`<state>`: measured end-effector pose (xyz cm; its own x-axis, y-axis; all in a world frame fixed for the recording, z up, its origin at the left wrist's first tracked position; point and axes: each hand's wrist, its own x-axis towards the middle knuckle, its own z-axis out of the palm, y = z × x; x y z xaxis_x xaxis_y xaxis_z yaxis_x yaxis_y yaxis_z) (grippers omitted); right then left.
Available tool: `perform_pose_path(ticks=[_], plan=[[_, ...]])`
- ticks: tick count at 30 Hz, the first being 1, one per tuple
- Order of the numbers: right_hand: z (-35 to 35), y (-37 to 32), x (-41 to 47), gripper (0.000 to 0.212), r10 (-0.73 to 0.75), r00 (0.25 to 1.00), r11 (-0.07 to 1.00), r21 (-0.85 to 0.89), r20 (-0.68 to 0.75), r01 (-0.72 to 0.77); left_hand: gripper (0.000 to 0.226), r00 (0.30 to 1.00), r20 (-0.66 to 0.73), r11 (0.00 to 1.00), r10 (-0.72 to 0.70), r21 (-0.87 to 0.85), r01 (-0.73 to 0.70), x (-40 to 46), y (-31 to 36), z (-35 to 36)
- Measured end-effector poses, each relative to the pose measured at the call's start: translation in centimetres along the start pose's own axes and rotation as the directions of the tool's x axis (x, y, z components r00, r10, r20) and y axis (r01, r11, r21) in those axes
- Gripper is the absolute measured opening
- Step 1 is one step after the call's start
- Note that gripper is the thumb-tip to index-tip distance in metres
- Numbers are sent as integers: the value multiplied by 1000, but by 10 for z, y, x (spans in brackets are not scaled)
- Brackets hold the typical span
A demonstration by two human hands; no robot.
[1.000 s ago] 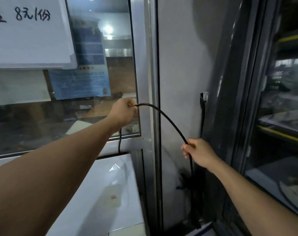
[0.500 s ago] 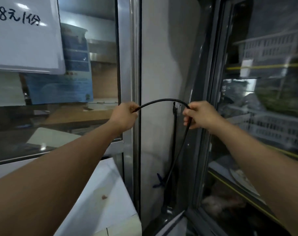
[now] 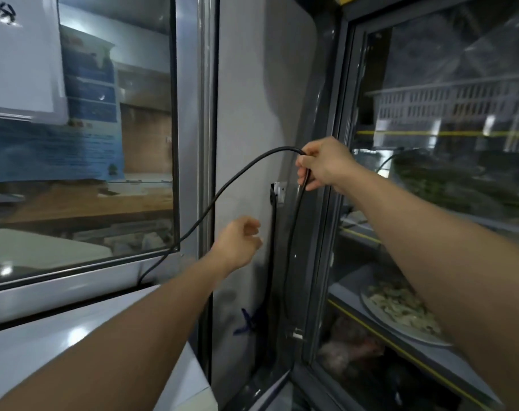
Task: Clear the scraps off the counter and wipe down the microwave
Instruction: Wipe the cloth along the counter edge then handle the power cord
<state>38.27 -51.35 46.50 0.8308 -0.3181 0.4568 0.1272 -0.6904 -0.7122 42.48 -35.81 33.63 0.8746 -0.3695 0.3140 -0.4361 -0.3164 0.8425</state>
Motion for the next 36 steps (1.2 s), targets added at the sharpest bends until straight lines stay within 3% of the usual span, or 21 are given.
perform_pose_path(ticks=[4, 8, 9, 13, 17, 22, 24, 26, 28, 30, 32, 36], plan=[[8, -3, 17, 27, -3, 1000, 999, 48, -10, 3, 36, 997, 68, 984, -40, -172, 51, 6, -3, 33], [9, 1, 34, 25, -13, 1000, 996, 88, -16, 14, 17, 993, 109, 988, -38, -148, 54, 12, -13, 41], [9, 4, 38, 25, -14, 1000, 995, 95, -17, 15, 11, 994, 91, 983, -59, -168, 74, 14, -16, 38], [11, 16, 49, 24, -34, 999, 991, 127, -30, 38, 27, 990, -10, 958, -140, -253, 133, 24, -37, 11], [16, 25, 55, 24, -37, 999, 983, 180, -20, 40, 20, 979, -176, 988, -108, -132, 85, 30, -53, -23], [20, 31, 61, 24, -28, 999, 967, 251, -18, 32, 51, 881, -465, 996, -81, -12, 86, 42, -55, -59], [22, 34, 60, 23, -30, 999, 962, 270, -17, 34, 63, 878, -476, 996, -53, 39, 81, 47, -56, -67], [24, 38, 59, 22, -32, 999, 953, 300, -12, 34, 71, 912, -401, 993, -87, 33, 110, 54, -58, -72], [26, 43, 58, 21, -35, 999, 943, 330, -9, 36, 63, 950, -292, 992, -111, 22, 122, 62, -61, -75], [27, 48, 57, 21, -40, 999, 937, 347, -13, 42, 40, 967, -235, 993, -102, 40, 115, 68, -62, -75], [28, 51, 56, 21, -36, 999, 934, 356, -14, 38, 18, 968, -246, 991, -58, 106, 86, 72, -62, -75], [35, 56, 55, 12, -62, 997, 983, 171, -40, 68, 13, 963, -269, 982, 5, 183, 46, 74, -61, -82]])
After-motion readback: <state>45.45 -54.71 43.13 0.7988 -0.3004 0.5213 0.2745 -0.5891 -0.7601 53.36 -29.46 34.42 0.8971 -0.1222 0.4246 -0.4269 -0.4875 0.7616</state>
